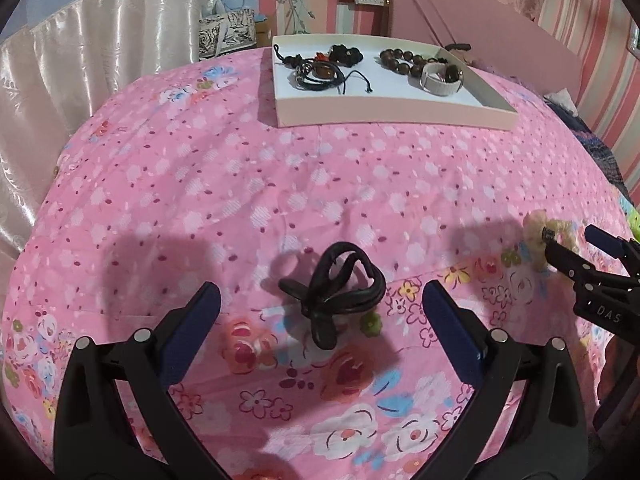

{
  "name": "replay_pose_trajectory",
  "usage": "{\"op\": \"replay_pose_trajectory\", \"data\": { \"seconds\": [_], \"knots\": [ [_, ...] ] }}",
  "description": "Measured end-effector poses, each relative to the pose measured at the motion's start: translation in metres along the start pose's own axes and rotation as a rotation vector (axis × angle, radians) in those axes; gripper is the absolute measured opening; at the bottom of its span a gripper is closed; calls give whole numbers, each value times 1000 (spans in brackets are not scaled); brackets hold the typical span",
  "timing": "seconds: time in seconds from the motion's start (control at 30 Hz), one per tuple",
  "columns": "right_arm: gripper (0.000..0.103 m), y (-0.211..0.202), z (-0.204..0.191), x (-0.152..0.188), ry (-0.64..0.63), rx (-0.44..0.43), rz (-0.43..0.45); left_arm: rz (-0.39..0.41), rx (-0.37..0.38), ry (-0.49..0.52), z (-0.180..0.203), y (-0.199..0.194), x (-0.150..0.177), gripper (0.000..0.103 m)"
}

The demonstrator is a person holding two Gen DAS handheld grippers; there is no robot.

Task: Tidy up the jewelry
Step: 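Move left tool to black hair tie while right tool approaches beige scrunchie, then close left tool on black hair tie while right tool grips beige scrunchie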

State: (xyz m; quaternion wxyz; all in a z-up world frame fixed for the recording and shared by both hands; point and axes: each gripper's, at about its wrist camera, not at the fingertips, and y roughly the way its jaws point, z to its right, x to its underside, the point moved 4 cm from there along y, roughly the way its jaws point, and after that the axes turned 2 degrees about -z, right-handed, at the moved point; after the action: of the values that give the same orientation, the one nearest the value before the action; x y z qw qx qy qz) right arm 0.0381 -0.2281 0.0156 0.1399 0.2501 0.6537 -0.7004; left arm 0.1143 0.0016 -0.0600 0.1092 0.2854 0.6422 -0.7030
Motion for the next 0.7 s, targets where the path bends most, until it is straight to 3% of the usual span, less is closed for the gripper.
{"op": "replay_pose_trajectory", "data": {
  "seconds": [0.3,0.37,0.57,0.7],
  "knots": [
    [88,5,0,4,32,-27,18,4,8,-24,-6,6,0,99],
    [77,4,0,3,32,-28,21,17,14,-26,-6,4,-1,98],
    [43,9,-1,4,49,-78,5,-14,39,-2,2,11,1,78],
    [33,8,-3,4,44,-94,6,-34,51,-1,5,16,2,63]
  ]
}}
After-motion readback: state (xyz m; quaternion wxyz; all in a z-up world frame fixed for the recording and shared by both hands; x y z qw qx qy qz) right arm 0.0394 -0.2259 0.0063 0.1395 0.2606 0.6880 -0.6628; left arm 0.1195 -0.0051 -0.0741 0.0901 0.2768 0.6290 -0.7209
